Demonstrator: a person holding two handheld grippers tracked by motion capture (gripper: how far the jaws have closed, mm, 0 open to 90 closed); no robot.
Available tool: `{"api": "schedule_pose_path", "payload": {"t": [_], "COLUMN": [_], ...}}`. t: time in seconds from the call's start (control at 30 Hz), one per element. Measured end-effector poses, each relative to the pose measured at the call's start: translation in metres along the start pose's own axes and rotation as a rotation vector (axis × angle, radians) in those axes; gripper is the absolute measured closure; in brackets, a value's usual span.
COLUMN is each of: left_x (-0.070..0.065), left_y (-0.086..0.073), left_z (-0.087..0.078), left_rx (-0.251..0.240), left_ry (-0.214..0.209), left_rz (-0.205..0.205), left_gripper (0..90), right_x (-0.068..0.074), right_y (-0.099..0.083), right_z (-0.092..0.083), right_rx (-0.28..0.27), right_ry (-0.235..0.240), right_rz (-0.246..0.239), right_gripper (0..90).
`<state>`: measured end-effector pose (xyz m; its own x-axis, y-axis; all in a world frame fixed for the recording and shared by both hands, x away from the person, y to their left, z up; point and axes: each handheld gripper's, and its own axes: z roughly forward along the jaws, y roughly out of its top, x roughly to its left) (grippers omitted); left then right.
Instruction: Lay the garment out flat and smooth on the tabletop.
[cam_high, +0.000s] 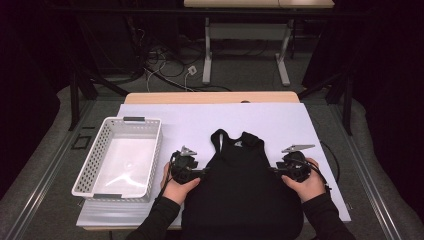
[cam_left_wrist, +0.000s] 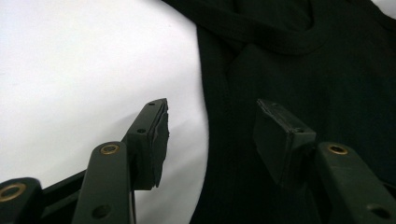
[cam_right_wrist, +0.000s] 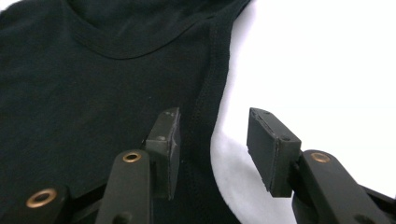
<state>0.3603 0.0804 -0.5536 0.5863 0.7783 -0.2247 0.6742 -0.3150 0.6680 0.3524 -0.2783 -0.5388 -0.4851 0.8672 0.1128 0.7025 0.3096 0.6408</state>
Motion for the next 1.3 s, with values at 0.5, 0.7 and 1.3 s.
{"api": "schedule_pose_path", "payload": {"t": [0.5, 0.7, 1.3], "left_x": [-0.007, -0.006, -0.032], "left_y": [0.004, 0.004, -0.027], "left_z": [0.008, 0.001, -0.061], "left_rx": [0.053, 0.079, 0.018], "left_ry": [-0.018, -0.039, -0.145], "left_rz": [0.011, 0.021, 0.079], "left_gripper": [79.1, 86.7, 87.1], "right_x": [0.012, 0.012, 0.031], "right_y": [-0.003, -0.003, -0.020], "right_z": [0.010, 0.006, -0.038], "right_rx": [0.047, 0.072, 0.107], "right_ry": [0.046, 0.074, 0.139], "right_rz": [0.008, 0.015, -0.045], "right_gripper": [84.2, 86.6, 86.5]}}
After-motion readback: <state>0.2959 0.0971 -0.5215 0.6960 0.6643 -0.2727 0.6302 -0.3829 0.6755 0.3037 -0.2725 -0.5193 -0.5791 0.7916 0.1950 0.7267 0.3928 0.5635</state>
